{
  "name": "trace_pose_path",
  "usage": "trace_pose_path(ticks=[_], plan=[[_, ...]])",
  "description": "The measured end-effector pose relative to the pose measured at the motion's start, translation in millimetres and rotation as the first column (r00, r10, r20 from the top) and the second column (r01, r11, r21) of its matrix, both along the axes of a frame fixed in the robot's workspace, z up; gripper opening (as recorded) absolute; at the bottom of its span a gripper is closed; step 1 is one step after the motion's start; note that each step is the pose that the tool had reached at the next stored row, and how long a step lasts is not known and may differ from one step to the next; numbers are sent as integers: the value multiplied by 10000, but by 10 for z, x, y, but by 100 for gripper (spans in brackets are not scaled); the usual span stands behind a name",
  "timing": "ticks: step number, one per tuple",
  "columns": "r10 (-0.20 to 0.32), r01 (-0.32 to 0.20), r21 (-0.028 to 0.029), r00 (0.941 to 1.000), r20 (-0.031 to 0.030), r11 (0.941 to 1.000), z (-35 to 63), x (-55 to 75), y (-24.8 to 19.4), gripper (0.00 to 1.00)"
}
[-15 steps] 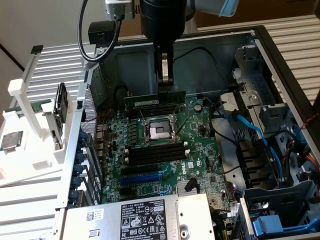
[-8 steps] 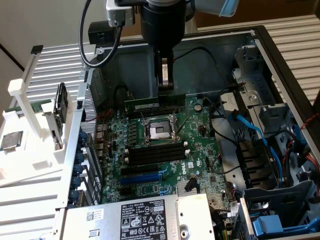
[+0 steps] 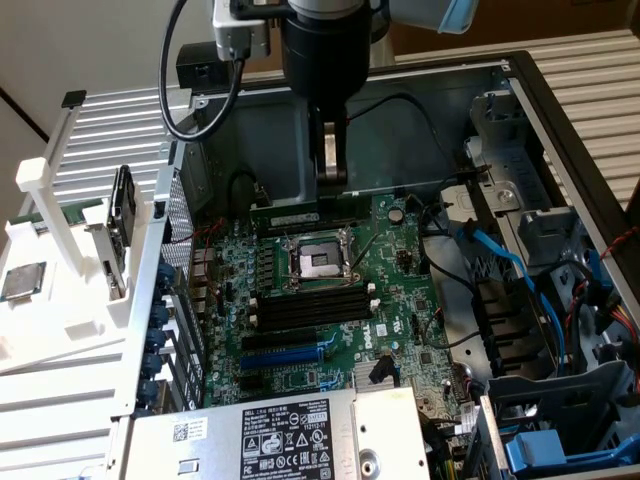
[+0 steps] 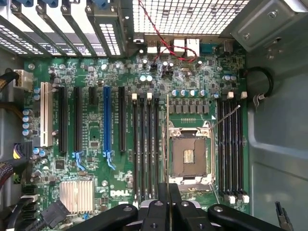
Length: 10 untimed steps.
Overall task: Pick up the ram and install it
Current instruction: 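Insert the ram into the slot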
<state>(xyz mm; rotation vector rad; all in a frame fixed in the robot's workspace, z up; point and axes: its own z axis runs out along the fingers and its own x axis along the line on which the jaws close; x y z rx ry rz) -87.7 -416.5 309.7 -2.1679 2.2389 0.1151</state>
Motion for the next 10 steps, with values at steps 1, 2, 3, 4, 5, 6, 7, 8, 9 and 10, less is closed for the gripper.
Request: trace_pose_path(ticks=[1, 2, 3, 4, 5, 6, 7, 8, 9, 10], plan=[[0, 0, 0, 10000, -1, 10000, -2, -1, -3, 12], [0, 0, -1, 10000, 0, 10000, -5, -1, -11, 12], [-1, 1, 0, 10000, 0, 10000, -9, -1, -14, 12], [-1, 1, 0, 10000, 0, 10000, -14, -1, -19, 12], [0, 0, 0, 10000, 1, 10000, -21, 0, -25, 12], [1, -1, 1, 10000, 1, 10000, -28, 0, -31, 12], [0, 0, -1, 10000, 0, 10000, -36, -1, -36, 12], [-1, 1, -1, 10000, 3, 10000, -47, -1, -40, 12], [-1, 1, -1, 10000, 8, 10000, -61, -1, -45, 12], [0, 0, -2, 10000, 10, 10000, -73, -1, -52, 12]])
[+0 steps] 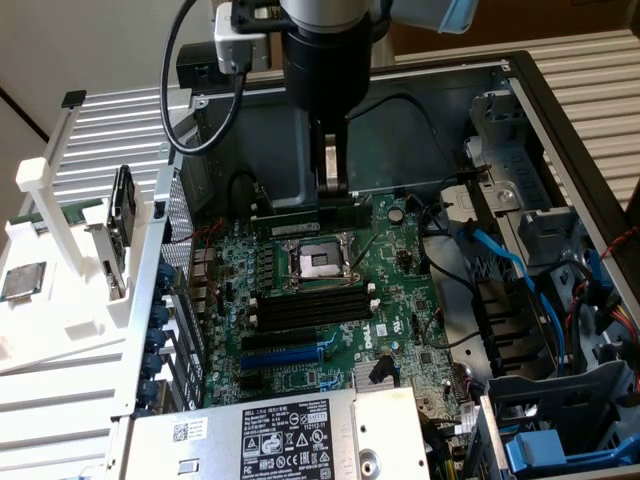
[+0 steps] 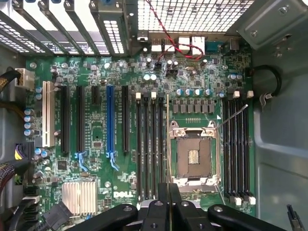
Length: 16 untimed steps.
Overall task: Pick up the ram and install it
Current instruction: 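Insert the ram into the slot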
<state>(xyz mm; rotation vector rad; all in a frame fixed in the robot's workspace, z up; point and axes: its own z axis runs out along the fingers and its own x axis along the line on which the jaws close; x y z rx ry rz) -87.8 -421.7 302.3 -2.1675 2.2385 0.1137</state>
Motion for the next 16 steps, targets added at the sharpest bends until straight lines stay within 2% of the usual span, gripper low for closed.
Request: trace_pose_path(ticks=[16], plan=[[0, 0, -12, 10000, 41, 10000, -177, 0, -139, 12]])
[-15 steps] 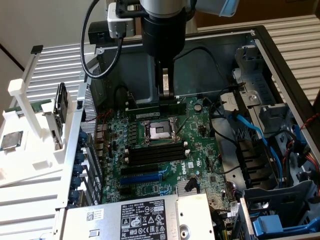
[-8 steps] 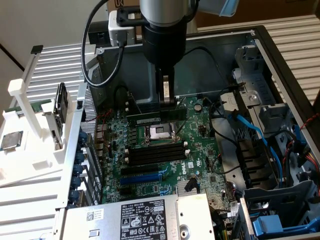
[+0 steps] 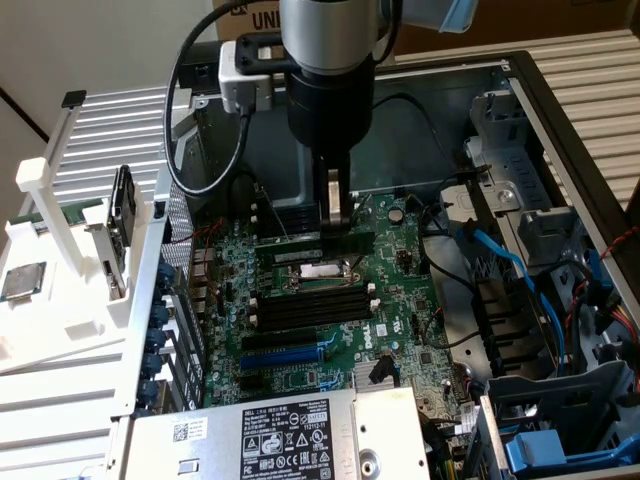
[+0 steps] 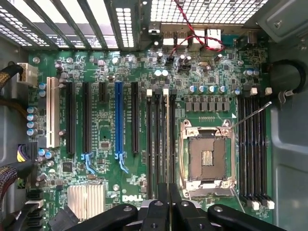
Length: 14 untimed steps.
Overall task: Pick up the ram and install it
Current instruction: 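Insert the ram into the slot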
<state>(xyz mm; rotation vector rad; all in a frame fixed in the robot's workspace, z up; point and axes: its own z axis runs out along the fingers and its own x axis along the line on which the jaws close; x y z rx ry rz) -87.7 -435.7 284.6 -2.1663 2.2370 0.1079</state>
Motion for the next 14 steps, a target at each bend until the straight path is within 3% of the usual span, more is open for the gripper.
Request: trace_pose_path(ticks=[10, 14], plan=[[74, -74, -7, 10000, 15, 10000, -96, -3, -82, 12], [136, -136, -115, 9999, 12, 9998, -126, -2, -83, 12]])
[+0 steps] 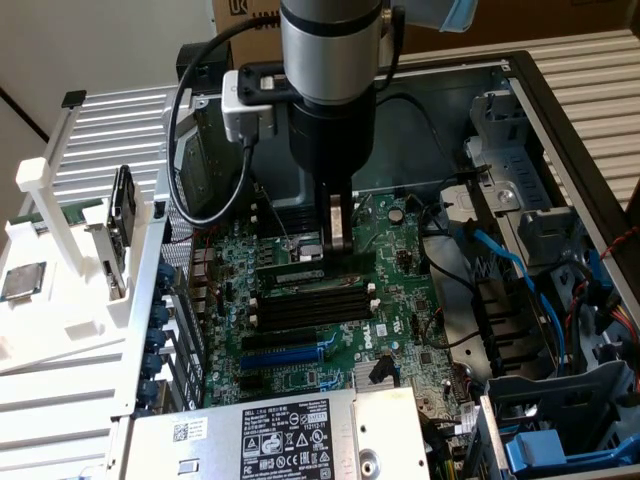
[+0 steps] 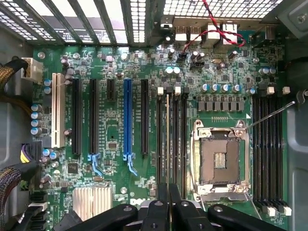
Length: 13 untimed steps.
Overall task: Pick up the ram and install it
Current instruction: 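Insert the ram into the slot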
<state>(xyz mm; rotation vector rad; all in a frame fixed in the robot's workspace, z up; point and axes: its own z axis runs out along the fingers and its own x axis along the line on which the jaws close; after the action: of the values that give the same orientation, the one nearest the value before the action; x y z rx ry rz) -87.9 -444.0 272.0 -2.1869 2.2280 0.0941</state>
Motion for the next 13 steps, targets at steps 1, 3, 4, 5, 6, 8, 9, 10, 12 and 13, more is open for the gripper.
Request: trace_pose_path(ticks=[1, 3, 4, 5, 6, 8, 9, 10, 12, 13], plan=[[14, -14, -29, 10000, 0, 10000, -9, 0, 0, 12], [47, -47, -102, 10000, 0, 9999, -28, 0, 0, 12], [75, -75, -134, 10000, 0, 9999, -35, 0, 0, 12], [104, -104, -150, 9999, -2, 9998, -38, 0, 0, 12], [135, -135, -153, 9999, -3, 9998, -38, 0, 0, 12], [150, -150, -149, 9999, -1, 9998, -41, -1, -1, 12], [150, -150, -148, 9999, -2, 9998, -42, -1, -6, 12], [150, -150, -147, 9999, -2, 9998, -43, -1, -6, 12], [150, -150, -149, 9999, -3, 9998, -46, -1, -6, 12], [151, -151, -148, 9999, -2, 9998, -51, 0, -6, 12]])
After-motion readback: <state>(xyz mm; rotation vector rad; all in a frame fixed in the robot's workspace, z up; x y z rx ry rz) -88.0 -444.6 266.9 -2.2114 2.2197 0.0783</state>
